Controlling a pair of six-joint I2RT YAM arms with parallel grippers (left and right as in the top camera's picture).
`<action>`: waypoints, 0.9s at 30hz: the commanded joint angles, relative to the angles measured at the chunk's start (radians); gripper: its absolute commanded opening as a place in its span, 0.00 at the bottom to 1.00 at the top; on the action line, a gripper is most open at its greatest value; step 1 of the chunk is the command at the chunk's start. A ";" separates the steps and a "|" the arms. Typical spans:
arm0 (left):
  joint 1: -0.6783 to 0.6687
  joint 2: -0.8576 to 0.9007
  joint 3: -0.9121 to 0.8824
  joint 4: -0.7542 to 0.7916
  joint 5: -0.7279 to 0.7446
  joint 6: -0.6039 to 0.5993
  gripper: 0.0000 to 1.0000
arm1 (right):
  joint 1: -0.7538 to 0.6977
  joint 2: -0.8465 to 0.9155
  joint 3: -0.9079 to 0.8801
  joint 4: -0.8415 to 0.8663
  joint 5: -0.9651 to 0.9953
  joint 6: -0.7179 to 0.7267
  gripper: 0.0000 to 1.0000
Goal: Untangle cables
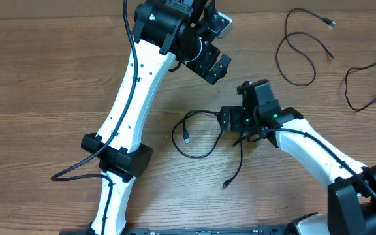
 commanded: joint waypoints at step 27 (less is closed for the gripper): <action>0.001 -0.005 0.005 0.080 -0.140 0.006 1.00 | 0.021 -0.001 -0.016 0.036 0.106 -0.107 1.00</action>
